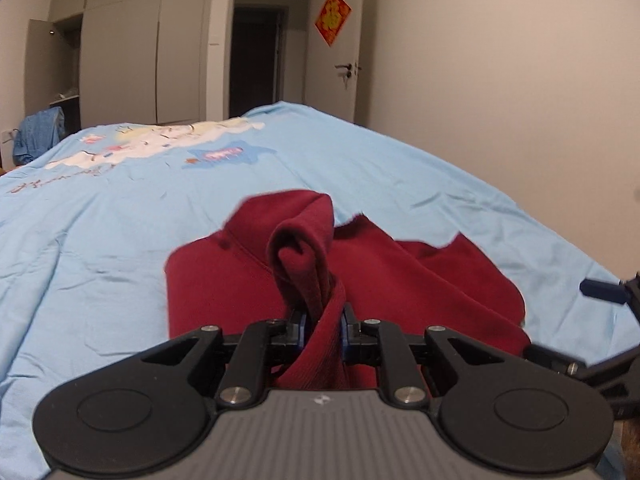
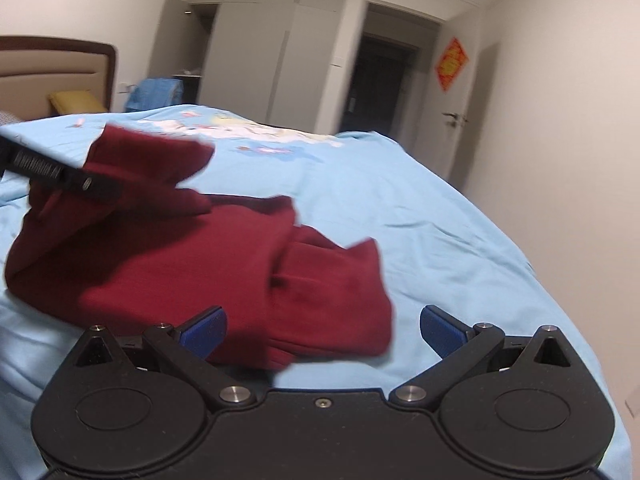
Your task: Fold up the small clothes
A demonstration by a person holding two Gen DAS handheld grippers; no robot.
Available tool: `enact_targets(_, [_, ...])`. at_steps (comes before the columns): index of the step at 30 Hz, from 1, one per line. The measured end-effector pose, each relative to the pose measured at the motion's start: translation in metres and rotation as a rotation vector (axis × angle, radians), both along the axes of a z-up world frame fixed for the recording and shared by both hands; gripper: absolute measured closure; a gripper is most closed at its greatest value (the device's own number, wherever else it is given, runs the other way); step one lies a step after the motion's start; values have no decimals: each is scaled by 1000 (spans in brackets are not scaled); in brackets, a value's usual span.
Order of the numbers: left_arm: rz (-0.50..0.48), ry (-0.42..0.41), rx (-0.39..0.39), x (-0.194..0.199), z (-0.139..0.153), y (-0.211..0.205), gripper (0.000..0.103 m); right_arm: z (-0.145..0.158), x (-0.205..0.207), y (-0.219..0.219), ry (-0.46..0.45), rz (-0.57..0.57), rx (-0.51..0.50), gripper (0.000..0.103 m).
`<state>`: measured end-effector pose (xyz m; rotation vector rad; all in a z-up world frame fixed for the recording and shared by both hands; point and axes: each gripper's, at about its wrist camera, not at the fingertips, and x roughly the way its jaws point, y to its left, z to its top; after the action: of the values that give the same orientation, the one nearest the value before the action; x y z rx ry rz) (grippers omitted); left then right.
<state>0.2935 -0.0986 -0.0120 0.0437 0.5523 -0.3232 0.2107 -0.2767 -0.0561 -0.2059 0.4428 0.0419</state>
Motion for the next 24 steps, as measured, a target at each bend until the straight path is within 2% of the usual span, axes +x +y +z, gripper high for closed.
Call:
enact_targets(3, [-3,18,35,0,-12,-8,85,-1,1,-13,1,-31,46,1])
enact_targets(6, [0,33,40,-4,-19,-8,78,0,5,-21,1,-40,90,1])
enact_targets(10, [-11,32,40,-15,-20,-5,53,4,11,-22,1,-25,139,1])
enact_targets(14, [-17,23,79,-31,-25,-6,51,12,19,-21,-3,14,188,1])
enact_targets(17, [-19,-9,130,-44,-27,-10,47,19,27,-23,10,70,272,1])
enact_targets(21, [-18,-45,179,-60,-28,-13,44,26,39,-19,62,174,391,1])
enact_targets(24, [-20,-71,209,-65,-31,-17,44,26,55,-7,106,238,434,1])
